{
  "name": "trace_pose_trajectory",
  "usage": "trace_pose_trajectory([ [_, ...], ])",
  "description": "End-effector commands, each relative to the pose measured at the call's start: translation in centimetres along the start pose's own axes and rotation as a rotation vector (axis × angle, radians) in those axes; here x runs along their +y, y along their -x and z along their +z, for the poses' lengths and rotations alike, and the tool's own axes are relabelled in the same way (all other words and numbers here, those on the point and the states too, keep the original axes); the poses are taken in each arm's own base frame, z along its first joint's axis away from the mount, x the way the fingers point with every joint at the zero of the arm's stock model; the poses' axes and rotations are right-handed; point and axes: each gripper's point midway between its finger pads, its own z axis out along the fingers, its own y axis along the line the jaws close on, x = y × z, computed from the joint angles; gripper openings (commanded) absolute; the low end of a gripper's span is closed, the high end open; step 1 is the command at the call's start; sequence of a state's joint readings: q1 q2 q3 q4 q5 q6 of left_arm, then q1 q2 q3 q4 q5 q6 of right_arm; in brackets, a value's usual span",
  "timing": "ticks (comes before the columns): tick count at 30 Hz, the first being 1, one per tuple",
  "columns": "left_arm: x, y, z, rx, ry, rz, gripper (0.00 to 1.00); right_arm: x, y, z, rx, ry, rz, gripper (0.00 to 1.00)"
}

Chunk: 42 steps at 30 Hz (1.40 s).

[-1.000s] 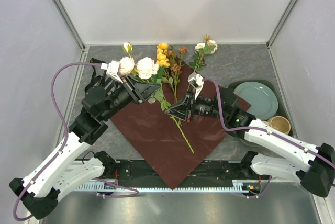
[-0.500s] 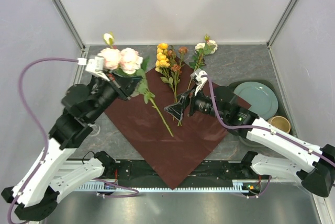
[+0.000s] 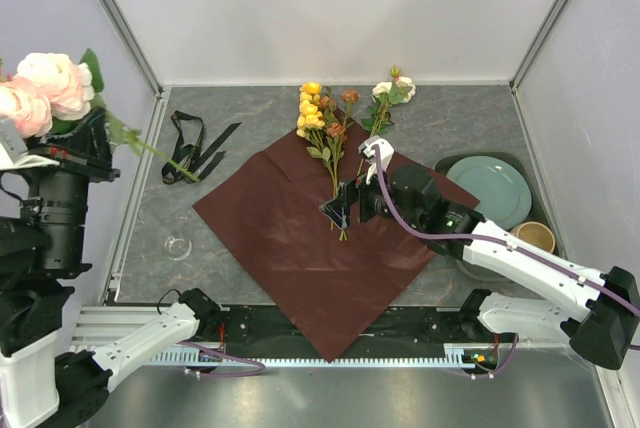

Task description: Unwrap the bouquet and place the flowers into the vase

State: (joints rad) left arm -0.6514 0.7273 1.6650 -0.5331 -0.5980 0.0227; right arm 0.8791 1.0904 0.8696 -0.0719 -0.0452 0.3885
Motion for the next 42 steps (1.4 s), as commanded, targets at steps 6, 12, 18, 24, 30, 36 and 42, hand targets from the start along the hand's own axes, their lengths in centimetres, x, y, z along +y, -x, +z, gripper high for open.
trace_pose_trajectory([
  [6,6.7,2.5,-2.6,0.006,0.255,0.23,0.02,0.5,2.0,0.0,-0.041,0.001,-0.006,0.98],
  [12,7.4,0.5,-2.9,0.061,0.286,0.277,0.02,0.4,1.5,0.6,-0.019,0.002,0.001,0.98],
  [18,7.5,-0.4,-2.7,0.079,0.308,0.314,0.02,0.5,1.4,0.7,-0.016,0.004,0.002,0.98],
  [24,7.7,-1.1,-2.6,0.08,0.321,0.334,0.02,0.3,1.0,0.6,-0.008,0.001,0.004,0.98],
  [30,7.6,-1.8,-2.5,0.084,0.318,0.329,0.02,0.3,1.0,0.6,-0.007,0.002,0.004,0.98],
  [36,7.6,-2.9,-2.4,0.076,0.324,0.345,0.02,0.3,0.9,0.6,-0.004,0.002,0.004,0.98],
  [42,7.6,-3.7,-2.2,0.066,0.339,0.339,0.02,0.1,0.6,0.7,0.002,-0.005,0.005,0.98],
])
